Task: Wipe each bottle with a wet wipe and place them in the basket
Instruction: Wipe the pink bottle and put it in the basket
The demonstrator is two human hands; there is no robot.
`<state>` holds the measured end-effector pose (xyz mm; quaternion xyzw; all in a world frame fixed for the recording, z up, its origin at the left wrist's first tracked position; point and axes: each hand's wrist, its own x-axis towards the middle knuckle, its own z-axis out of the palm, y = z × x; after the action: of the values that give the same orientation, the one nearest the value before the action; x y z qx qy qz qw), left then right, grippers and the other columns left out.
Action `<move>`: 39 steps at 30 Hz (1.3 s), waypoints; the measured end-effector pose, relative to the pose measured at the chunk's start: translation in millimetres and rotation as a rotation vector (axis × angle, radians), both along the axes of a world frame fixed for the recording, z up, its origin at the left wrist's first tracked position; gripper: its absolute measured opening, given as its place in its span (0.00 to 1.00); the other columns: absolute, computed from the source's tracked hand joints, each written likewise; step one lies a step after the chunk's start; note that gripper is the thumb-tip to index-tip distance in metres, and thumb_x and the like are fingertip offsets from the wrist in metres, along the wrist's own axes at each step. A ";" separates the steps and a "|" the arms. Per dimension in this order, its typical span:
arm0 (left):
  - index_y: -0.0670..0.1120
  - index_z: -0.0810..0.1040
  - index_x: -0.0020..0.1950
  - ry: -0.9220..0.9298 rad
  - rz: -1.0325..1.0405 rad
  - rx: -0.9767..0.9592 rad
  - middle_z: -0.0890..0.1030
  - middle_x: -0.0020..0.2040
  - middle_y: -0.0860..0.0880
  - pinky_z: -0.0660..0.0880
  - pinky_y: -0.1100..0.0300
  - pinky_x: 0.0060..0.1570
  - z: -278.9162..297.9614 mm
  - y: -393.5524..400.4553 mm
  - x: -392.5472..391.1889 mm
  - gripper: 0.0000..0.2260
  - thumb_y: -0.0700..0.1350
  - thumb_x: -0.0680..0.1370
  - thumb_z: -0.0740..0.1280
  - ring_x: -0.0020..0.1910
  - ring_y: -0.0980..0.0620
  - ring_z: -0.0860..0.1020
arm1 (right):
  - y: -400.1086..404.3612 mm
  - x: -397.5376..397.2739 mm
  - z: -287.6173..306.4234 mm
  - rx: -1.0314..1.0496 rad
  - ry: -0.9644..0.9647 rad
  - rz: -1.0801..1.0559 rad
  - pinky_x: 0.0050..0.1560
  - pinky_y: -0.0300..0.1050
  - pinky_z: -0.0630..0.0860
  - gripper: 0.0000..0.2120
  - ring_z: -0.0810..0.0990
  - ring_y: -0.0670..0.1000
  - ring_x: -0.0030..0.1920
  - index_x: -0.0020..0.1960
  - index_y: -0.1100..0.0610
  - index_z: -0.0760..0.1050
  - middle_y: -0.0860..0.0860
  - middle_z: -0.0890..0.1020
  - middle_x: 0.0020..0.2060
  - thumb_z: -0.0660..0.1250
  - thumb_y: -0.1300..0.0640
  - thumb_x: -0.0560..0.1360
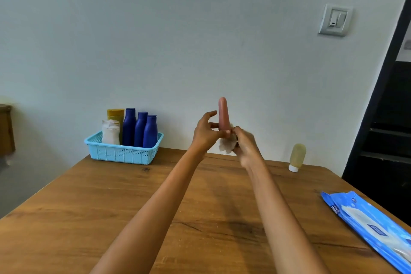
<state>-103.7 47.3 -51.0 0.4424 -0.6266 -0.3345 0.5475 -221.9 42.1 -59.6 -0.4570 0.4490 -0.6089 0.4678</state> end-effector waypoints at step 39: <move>0.42 0.76 0.51 -0.433 0.511 -0.022 0.71 0.49 0.45 0.73 0.57 0.44 -31.3 -9.0 215.9 0.17 0.37 0.65 0.76 0.42 0.46 0.74 | -31.9 212.5 24.2 -0.079 0.558 0.259 0.51 0.48 0.76 0.15 0.80 0.54 0.52 0.52 0.61 0.79 0.58 0.82 0.52 0.69 0.50 0.73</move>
<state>112.2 38.3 -82.3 0.6400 -0.6008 -0.0776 0.4726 -9.4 10.1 -35.4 -0.6776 0.4741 -0.4124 0.3821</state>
